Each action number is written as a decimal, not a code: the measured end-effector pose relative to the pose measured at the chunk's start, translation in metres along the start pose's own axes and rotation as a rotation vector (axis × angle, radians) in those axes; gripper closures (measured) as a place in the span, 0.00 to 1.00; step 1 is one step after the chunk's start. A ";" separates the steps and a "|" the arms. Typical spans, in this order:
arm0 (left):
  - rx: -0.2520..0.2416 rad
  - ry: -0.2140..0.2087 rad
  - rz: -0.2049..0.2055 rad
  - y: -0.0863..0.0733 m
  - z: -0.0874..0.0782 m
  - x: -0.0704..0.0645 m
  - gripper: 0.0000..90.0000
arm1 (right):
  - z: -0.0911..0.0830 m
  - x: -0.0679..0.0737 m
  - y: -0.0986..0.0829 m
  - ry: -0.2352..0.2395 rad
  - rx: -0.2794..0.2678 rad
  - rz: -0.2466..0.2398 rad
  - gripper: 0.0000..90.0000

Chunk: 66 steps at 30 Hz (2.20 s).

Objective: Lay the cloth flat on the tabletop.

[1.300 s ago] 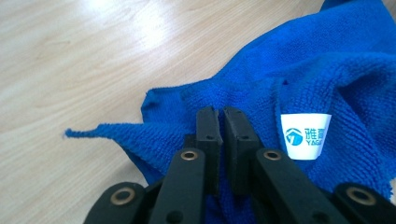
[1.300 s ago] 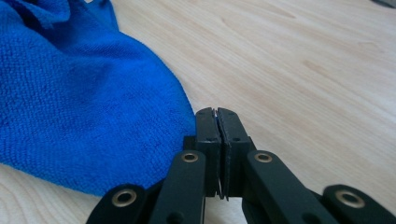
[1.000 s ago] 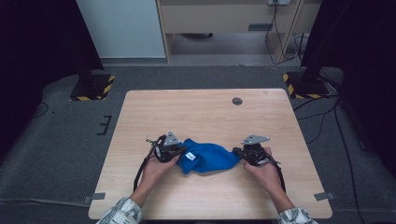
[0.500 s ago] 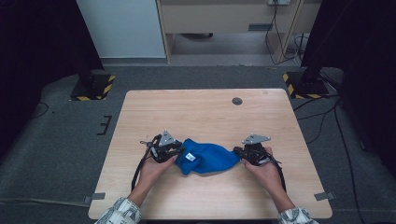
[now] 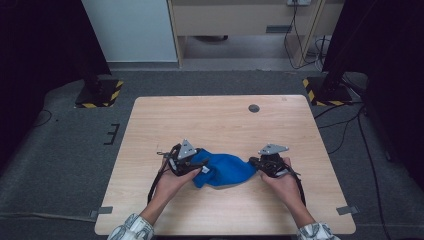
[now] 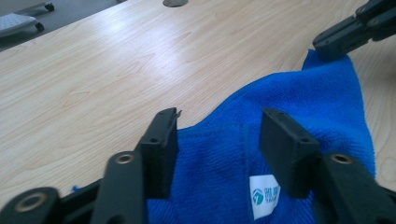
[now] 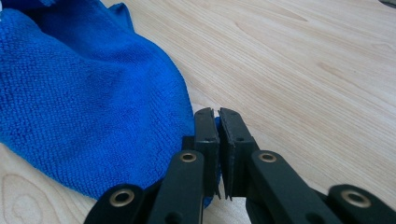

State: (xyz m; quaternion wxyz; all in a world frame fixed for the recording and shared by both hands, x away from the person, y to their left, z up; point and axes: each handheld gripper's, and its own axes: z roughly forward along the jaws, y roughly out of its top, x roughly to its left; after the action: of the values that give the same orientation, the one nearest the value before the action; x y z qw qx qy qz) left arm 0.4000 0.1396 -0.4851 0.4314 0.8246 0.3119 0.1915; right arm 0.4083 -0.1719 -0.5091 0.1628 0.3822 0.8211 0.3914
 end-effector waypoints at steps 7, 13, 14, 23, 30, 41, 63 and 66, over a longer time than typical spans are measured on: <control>0.071 0.041 0.020 -0.004 0.011 0.002 0.55 | 0.000 0.001 0.000 0.003 -0.006 -0.004 0.96; 0.115 0.060 0.009 -0.008 0.005 0.008 0.74 | -0.001 0.000 0.001 0.006 -0.008 -0.001 0.96; 0.112 0.065 0.003 -0.009 0.002 0.010 0.76 | -0.001 -0.001 0.001 0.004 -0.009 0.001 0.96; 0.096 0.057 -0.093 -0.027 -0.016 0.039 0.74 | -0.002 -0.001 0.000 0.005 -0.011 0.008 0.96; 0.039 0.081 -0.107 -0.027 -0.021 0.040 0.63 | -0.001 -0.002 0.000 0.002 -0.009 0.006 0.96; 0.046 0.109 -0.083 -0.021 -0.017 0.040 0.90 | -0.002 -0.003 0.000 -0.001 -0.009 0.015 0.96; -0.004 0.088 -0.158 -0.019 -0.027 0.045 0.97 | -0.025 -0.009 0.011 -0.013 -0.101 0.053 0.98; -0.019 0.084 -0.161 -0.018 -0.029 0.045 0.97 | -0.032 -0.010 0.013 -0.016 -0.122 0.057 0.98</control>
State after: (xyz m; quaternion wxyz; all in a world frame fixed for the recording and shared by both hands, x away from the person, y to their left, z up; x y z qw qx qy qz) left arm 0.4092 0.1949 -0.4815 0.4395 0.7840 0.3932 0.1938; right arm 0.4036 -0.1909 -0.4787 0.1812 0.3980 0.7831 0.4422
